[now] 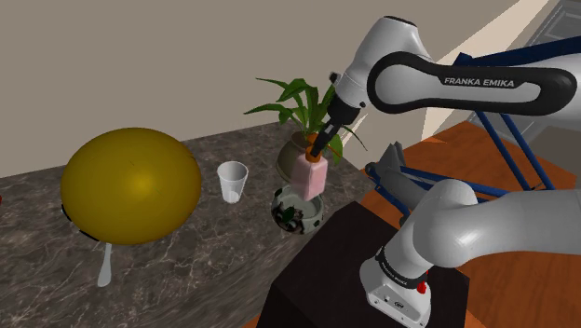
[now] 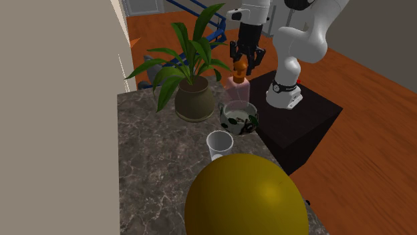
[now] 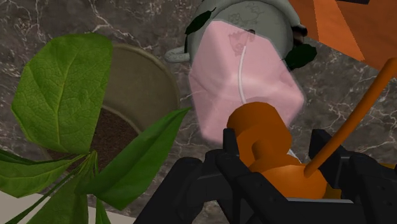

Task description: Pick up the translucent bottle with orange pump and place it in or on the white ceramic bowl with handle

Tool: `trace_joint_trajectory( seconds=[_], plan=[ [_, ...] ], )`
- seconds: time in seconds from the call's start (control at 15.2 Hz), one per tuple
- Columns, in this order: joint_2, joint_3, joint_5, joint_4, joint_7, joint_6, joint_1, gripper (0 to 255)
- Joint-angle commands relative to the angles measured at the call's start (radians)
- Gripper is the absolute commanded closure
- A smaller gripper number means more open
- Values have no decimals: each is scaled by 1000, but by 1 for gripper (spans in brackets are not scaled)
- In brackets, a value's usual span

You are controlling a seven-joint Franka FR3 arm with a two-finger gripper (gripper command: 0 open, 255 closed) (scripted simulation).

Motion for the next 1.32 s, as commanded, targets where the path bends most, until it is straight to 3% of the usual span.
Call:
trace_joint_trajectory(
  seconds=[0.0,0.07,0.13,0.46,0.73,1.25],
  plan=[
    [0,0,0,0,0,0,0,255],
    [0,0,0,0,0,0,0,255],
    [0,0,0,0,0,0,0,0],
    [0,0,0,0,0,0,0,0],
    [-38,-9,-11,104,3,-142,-7,0],
    [-38,-9,-11,104,3,-142,-7,0]
  ],
)
